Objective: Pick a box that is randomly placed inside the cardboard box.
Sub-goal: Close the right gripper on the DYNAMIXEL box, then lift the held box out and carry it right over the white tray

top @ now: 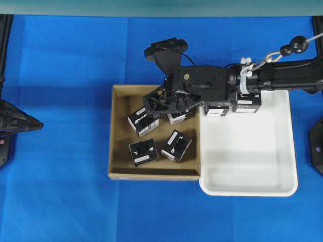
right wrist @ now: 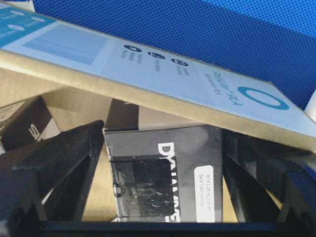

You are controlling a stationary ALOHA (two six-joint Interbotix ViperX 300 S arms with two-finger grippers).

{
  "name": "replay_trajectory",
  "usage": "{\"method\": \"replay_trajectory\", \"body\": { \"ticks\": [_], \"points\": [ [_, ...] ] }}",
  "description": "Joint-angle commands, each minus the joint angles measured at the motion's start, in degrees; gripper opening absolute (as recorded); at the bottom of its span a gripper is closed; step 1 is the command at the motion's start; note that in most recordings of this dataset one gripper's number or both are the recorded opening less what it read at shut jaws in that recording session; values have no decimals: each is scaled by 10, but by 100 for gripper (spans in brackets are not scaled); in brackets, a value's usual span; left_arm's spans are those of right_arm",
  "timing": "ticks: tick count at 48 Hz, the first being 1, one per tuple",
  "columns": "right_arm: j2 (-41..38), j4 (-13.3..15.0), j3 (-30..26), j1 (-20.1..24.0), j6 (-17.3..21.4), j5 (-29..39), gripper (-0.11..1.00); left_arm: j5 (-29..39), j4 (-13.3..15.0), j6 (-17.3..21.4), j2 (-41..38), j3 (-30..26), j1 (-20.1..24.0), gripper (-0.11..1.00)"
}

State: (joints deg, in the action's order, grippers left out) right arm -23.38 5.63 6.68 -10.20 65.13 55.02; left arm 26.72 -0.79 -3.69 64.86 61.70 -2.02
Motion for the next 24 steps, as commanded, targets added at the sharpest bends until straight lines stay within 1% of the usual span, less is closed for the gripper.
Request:
{"method": "replay_trajectory", "body": {
  "ticks": [1, 4, 6, 8, 11, 12, 18, 24],
  "points": [
    [-6, -4, -10, 5, 3, 2, 94, -4, -2, 0, -3, -7, 2, -7],
    [-4, -4, -21, 3, 2, 3, 90, -4, -2, 1, -4, -6, 1, -7],
    [-4, -4, -29, 3, 2, 3, 85, -4, -2, 1, -4, -6, 1, -7],
    [-4, -4, -38, 2, 0, 3, 78, -4, -2, 1, -4, -6, 1, -7],
    [-3, -4, -48, 2, -2, 3, 63, -4, -2, 1, -4, -6, 3, -7],
    [-2, -4, -50, 1, -2, 3, 61, -4, -2, 1, -4, -6, 3, -7],
    [9, -18, -67, -8, -1, 11, 61, -4, -2, 2, -3, -7, 4, -7],
    [32, -15, -83, -16, -6, 29, 61, -4, -2, 2, -2, -7, 4, -7]
  ]
}}
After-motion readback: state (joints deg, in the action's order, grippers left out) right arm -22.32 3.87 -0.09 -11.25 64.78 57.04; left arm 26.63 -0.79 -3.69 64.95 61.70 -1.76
